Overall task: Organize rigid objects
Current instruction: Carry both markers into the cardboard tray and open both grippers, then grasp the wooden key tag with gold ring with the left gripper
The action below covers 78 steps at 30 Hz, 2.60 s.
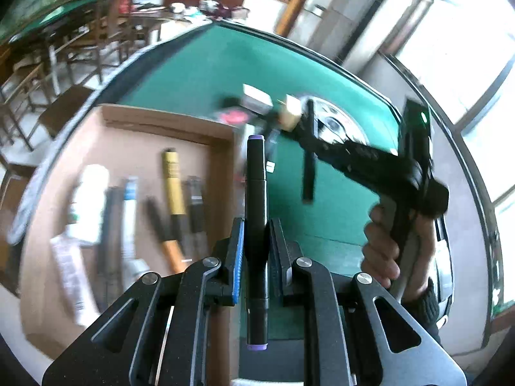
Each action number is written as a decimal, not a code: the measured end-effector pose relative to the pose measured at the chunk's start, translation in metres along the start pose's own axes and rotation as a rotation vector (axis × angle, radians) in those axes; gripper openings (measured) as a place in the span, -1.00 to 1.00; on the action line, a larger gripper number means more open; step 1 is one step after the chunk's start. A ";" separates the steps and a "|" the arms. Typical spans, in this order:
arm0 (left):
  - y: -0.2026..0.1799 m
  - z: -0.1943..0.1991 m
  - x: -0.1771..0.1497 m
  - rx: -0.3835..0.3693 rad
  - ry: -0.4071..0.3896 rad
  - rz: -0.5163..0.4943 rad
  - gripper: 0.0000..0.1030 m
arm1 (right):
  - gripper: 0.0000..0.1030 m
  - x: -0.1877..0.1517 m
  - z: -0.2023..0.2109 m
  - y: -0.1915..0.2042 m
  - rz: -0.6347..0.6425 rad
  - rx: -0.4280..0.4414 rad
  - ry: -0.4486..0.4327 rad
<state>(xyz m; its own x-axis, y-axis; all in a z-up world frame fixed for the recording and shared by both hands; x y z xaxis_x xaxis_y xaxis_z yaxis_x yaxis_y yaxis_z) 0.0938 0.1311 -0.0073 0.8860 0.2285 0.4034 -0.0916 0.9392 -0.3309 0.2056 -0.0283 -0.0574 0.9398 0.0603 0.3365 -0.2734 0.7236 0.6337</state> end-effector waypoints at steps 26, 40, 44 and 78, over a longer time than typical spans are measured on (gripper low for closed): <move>0.096 -0.026 -0.030 0.129 0.068 0.151 -0.72 | -0.70 -0.067 -0.079 0.121 0.240 -0.067 0.226; 0.093 -0.033 -0.028 0.166 0.063 0.114 -0.72 | -0.71 -0.066 -0.082 0.115 0.315 -0.193 0.198; 0.091 -0.036 -0.025 0.170 0.070 0.109 -0.72 | -0.71 -0.065 -0.080 0.113 0.306 -0.181 0.198; -0.005 -0.023 -0.002 0.113 -0.002 -0.051 -0.18 | 0.04 -0.003 0.035 0.029 0.181 -0.109 -0.027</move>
<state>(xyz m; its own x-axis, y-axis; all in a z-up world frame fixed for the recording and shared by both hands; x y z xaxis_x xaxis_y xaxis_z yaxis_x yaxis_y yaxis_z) 0.1032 0.1195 -0.0262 0.8898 0.1805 0.4192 -0.0975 0.9725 -0.2117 0.1878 -0.0315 -0.0152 0.8710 0.1786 0.4577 -0.4119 0.7731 0.4824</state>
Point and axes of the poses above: each gripper's, at about its wrist camera, not at the fingertips, and z roughly against the way its jaws point, y to its left, x to its top, the point moved 5 cm from there along -z, roughly the way its jaws point, and after that the axes turned 7 degrees about y, right-handed, at the moved point
